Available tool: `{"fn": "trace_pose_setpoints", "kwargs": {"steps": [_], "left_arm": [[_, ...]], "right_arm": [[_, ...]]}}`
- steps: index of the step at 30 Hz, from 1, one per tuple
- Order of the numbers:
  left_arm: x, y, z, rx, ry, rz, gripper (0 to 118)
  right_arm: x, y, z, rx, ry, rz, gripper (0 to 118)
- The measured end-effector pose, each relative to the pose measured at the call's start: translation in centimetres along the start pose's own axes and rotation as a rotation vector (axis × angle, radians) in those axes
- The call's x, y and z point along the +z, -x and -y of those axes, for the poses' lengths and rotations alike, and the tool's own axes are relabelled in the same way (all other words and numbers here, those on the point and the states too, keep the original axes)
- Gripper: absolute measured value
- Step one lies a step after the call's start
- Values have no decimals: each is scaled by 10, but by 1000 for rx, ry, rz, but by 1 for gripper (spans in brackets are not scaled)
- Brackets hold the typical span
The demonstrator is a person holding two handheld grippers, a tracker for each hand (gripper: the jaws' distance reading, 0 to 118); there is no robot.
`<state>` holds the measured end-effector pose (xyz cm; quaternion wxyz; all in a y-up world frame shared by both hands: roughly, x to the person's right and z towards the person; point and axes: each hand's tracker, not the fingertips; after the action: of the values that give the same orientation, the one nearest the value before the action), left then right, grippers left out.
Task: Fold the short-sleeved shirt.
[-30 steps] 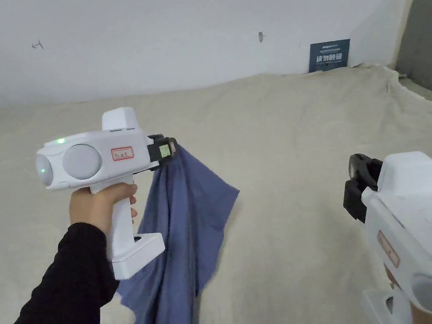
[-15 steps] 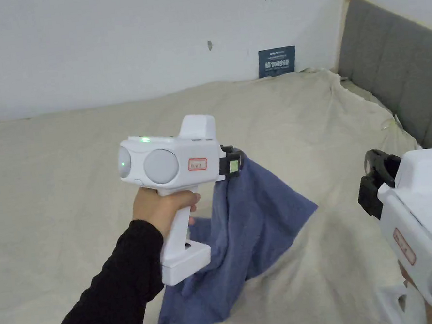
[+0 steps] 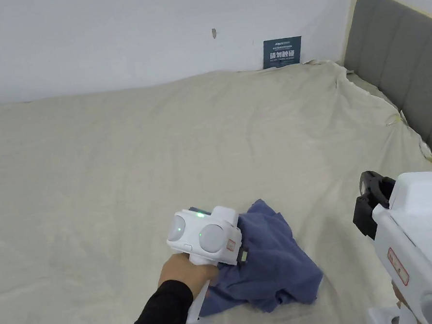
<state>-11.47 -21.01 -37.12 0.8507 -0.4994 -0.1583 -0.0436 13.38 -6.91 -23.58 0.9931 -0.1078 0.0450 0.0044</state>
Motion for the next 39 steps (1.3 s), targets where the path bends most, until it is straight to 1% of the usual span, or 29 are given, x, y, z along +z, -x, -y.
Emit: {"fn": "trace_pose_setpoints", "kwargs": {"steps": [3, 4, 5, 6, 7, 8, 9, 10, 11, 15, 21, 24, 30, 32, 33, 34, 35, 36, 37, 38, 39], "left_arm": [[-16, 6, 10, 24, 40, -34, 7], [-15, 6, 13, 25, 33, -32, 10], [-14, 8, 14, 32, 25, -29, 17], [-9, 10, 13, 51, -1, -4, 29], [-5, 12, 12, 67, -9, -9, 43], [5, 11, 13, 93, -23, -5, 63], [13, 13, 13, 121, -47, -8, 86], [23, 15, 13, 143, -77, -11, 102], [35, 18, 15, 161, -121, -15, 110], [97, 26, 19, 187, -356, -50, 112], [185, 39, 36, 176, -633, -193, 112], [212, 48, 47, 188, -720, -282, 112], [229, 63, 74, 188, -864, -465, 110], [227, 68, 82, 193, -898, -507, 107], [227, 70, 86, 195, -905, -506, 100], [226, 71, 90, 195, -915, -510, 88], [226, 72, 94, 196, -925, -510, 73], [223, 73, 96, 196, -937, -513, 49], [222, 74, 98, 197, -936, -515, 30], [221, 74, 100, 198, -936, -515, 15], [220, 75, 102, 197, -939, -511, 3]], "right_arm": [[-1, 4, 3, 6, 11, -11, 0], [-1, 5, 3, 9, 13, -14, 0], [-2, 6, 3, 12, 16, -17, 0], [-1, 7, 2, 16, 17, -19, 0], [-1, 8, 2, 20, 17, -20, 0], [-1, 8, 1, 24, 16, -21, 0], [0, 9, 0, 26, 16, -23, 0], [0, 10, -1, 28, 15, -25, 0], [0, 11, -2, 29, 13, -26, 0], [1, 16, -8, 32, -5, -34, 0], [3, 25, -19, 31, -42, -47, 0], [4, 29, -24, 30, -59, -54, 0], [5, 37, -27, 33, -84, -68, 0], [6, 39, -26, 33, -89, -72, 0], [6, 40, -26, 33, -91, -74, 0], [7, 42, -26, 35, -92, -76, 0], [7, 42, -26, 36, -94, -77, 0], [8, 43, -25, 38, -95, -78, 0], [8, 44, -25, 40, -97, -80, 0], [8, 45, -24, 43, -96, -81, 0], [8, 45, -24, 44, -96, -81, 0]]}}
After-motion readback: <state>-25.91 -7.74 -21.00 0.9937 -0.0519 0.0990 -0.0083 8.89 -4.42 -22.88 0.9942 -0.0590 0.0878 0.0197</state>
